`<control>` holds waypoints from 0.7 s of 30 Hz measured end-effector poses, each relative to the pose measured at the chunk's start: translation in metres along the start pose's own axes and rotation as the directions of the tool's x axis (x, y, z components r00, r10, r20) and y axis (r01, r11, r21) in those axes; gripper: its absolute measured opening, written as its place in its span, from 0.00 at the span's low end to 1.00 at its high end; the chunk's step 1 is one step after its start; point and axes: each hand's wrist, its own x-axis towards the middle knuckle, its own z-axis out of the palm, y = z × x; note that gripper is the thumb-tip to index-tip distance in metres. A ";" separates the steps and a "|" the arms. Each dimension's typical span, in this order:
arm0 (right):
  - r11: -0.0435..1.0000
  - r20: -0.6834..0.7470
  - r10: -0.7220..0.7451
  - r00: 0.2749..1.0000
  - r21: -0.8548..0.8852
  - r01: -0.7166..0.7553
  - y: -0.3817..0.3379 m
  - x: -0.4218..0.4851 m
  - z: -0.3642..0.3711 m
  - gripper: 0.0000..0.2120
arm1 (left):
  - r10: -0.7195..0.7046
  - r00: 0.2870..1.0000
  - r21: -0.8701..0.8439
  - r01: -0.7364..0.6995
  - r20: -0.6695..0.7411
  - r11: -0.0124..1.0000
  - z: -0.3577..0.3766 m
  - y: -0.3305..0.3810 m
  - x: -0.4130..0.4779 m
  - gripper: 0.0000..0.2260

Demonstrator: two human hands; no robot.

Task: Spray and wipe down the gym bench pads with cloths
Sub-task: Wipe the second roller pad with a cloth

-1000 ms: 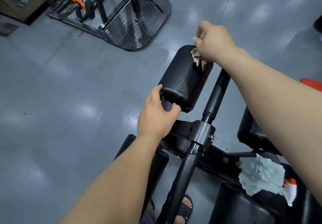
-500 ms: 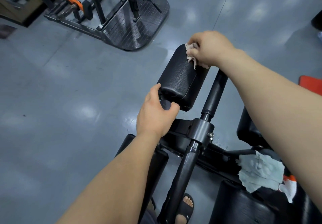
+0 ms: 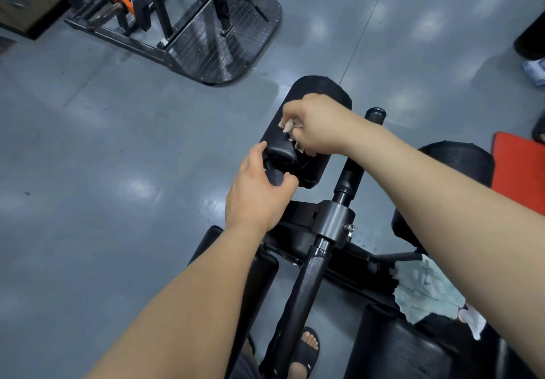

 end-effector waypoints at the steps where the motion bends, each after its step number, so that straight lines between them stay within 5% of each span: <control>1: 0.999 0.015 0.025 1.000 0.027 -0.026 0.000 0.003 -0.004 0.14 | -0.001 1.000 -0.003 0.001 -0.001 1.000 0.000 0.000 0.000 0.32; 5: 0.956 -0.127 0.232 0.964 0.213 -0.202 0.013 0.025 -0.028 0.16 | 0.005 1.000 -0.014 -0.005 -0.009 1.000 0.000 -0.001 0.000 0.32; 8: 0.948 -0.242 0.303 0.922 0.172 -0.267 0.028 0.039 -0.039 0.13 | 0.010 1.000 -0.017 -0.011 -0.012 1.000 -0.001 -0.002 0.000 0.32; 14: 0.950 -0.198 0.256 0.946 -0.130 -0.284 0.037 0.042 -0.023 0.09 | 0.027 0.999 -0.019 -0.028 -0.022 0.999 0.000 -0.003 0.001 0.32; 21: 0.960 -0.183 0.070 0.981 -0.256 -0.116 -0.003 0.015 0.003 0.13 | 0.031 0.999 -0.016 -0.031 -0.028 0.999 0.000 -0.004 0.002 0.32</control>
